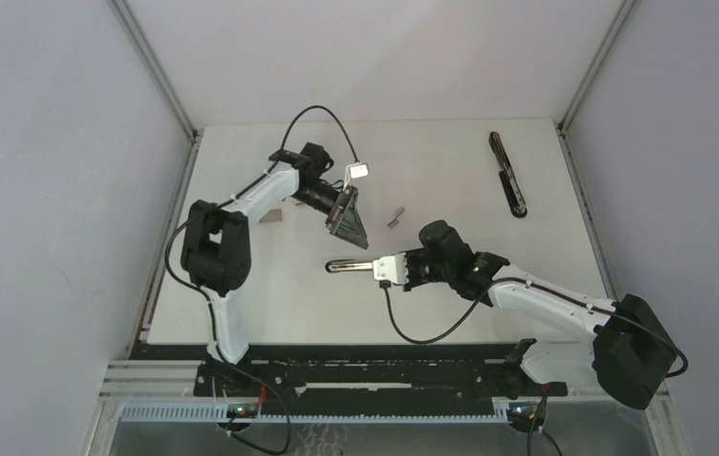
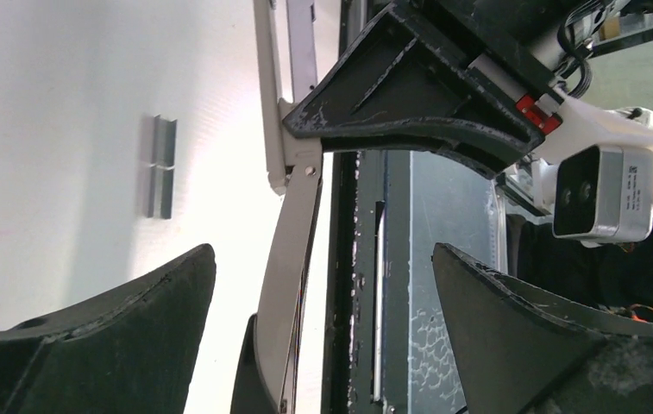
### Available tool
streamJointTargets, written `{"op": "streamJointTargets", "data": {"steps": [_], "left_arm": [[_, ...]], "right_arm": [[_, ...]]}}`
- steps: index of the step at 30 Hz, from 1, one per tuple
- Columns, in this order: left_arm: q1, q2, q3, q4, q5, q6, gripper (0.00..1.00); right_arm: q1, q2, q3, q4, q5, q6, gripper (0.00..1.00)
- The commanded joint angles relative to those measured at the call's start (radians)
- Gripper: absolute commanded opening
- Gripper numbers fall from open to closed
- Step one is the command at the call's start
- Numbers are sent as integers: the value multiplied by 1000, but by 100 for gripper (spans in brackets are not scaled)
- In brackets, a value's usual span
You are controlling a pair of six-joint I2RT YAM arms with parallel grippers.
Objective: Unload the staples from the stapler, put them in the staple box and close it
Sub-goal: Place the stapler at the center of the board.
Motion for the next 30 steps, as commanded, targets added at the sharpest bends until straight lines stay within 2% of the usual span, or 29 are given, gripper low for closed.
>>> {"op": "streamJointTargets", "data": {"steps": [1, 6, 10, 15, 23, 30], "left_arm": [[34, -84, 52, -7, -35, 24, 100], [103, -170, 26, 96, -124, -79, 99], [170, -273, -67, 271, -208, -199, 100], [258, -376, -171, 402, -297, -287, 100], [369, -559, -331, 477, -466, -297, 100], [461, -726, -477, 474, -542, -254, 100]], "right_arm": [[-23, -34, 59, 78, -22, 50, 0], [-67, -35, 77, 82, -44, 109, 0], [-111, -35, 95, 89, -58, 168, 0], [-169, -24, 133, 96, -42, 283, 0], [-274, -4, 193, 109, 40, 461, 0], [-356, 17, 241, 121, 124, 608, 0]]}}
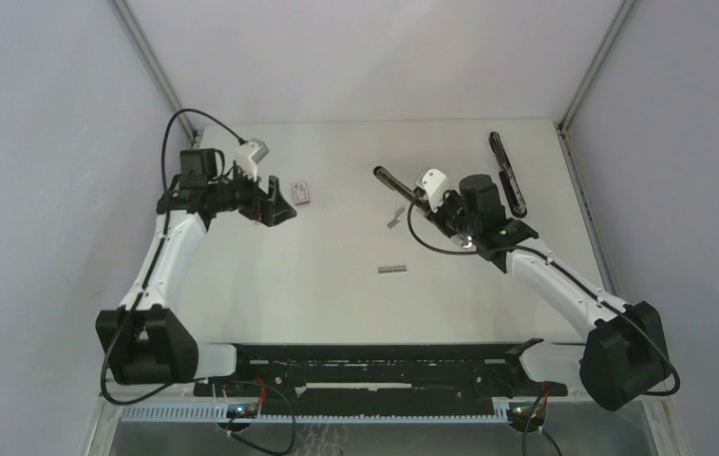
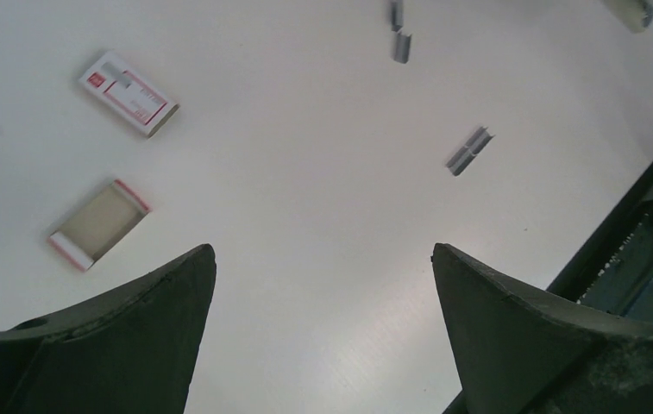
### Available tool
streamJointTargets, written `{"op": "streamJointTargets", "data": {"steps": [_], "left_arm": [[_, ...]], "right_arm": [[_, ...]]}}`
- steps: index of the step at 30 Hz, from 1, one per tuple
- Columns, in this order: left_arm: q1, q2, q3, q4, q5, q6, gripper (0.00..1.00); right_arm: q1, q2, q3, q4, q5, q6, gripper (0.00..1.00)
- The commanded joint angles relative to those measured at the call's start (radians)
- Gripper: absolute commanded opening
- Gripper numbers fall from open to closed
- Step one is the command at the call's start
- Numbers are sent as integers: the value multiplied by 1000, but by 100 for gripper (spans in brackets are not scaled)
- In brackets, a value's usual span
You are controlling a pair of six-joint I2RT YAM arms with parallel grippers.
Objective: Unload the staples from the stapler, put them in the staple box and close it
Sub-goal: Place the stapler at the center of the board.
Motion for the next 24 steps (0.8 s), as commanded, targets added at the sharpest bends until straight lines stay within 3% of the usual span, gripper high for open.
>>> {"op": "streamJointTargets", "data": {"steps": [1, 9, 24], "left_arm": [[58, -119, -79, 21, -67, 30, 100], [101, -266, -192, -69, -102, 128, 100], [101, -371, -325, 10, -140, 136, 100]], "right_arm": [[-40, 0, 81, 108, 76, 131, 0], [-110, 44, 113, 129, 197, 224, 0], [-395, 390, 401, 6, 102, 434, 0]]}}
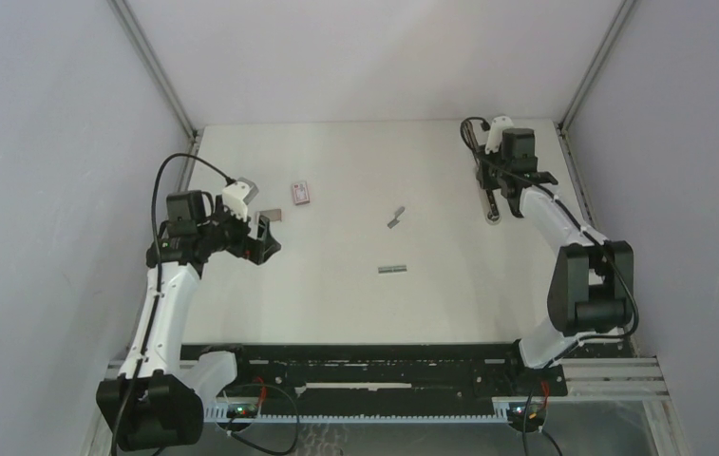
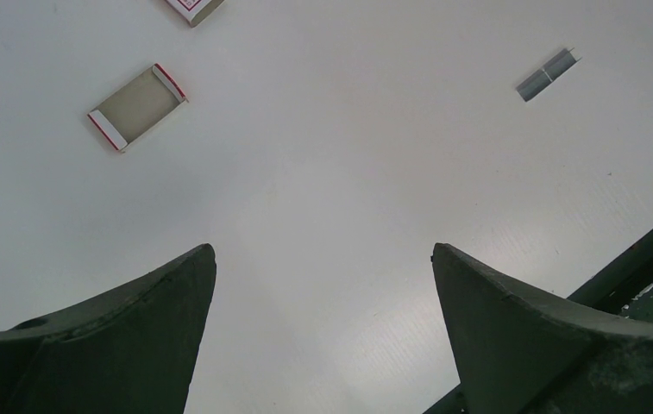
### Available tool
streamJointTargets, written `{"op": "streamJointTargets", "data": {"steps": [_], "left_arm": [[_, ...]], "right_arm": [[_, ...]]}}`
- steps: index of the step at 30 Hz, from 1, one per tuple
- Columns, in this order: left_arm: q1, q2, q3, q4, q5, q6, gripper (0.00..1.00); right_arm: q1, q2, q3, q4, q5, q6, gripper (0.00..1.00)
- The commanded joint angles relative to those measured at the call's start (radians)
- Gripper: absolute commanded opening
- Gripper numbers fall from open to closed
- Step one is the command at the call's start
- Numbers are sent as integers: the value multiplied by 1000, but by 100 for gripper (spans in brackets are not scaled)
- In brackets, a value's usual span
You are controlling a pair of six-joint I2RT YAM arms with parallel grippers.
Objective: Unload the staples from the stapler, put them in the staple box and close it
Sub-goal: Place the stapler at the center of the board.
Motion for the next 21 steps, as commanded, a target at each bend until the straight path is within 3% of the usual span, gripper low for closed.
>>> {"op": "streamJointTargets", "data": {"steps": [1, 21], "left_arm": [[7, -24, -23, 43, -1, 22, 100], [7, -20, -48, 52, 17, 31, 100]], "right_arm": [[-36, 79, 120, 37, -20, 77, 0], [-83, 386, 386, -82, -16, 11, 0]]}}
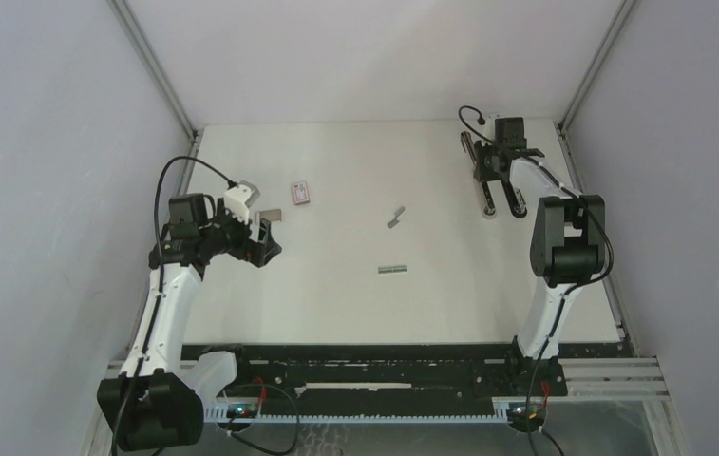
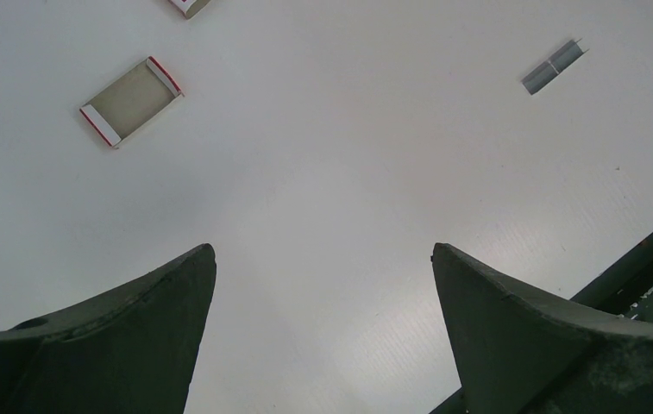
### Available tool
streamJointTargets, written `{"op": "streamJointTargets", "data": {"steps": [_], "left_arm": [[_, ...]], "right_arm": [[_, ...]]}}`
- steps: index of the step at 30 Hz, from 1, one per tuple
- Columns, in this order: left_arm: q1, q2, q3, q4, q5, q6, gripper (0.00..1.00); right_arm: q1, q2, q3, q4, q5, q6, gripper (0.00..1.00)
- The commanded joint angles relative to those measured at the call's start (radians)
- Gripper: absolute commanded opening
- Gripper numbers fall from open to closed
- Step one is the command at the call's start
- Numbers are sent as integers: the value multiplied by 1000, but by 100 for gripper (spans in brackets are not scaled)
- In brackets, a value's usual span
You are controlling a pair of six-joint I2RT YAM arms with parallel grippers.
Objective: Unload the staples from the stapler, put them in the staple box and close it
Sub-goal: Place the stapler at the center of the board.
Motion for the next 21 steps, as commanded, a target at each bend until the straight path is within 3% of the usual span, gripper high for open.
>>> {"op": "streamJointTargets", "data": {"steps": [1, 21], "left_arm": [[7, -20, -15, 30, 20, 21, 100], [7, -17, -22, 33, 24, 32, 100]], "right_arm": [[-14, 19, 82, 34, 6, -30, 0], [-20, 196, 246, -40, 40, 10, 0]]}}
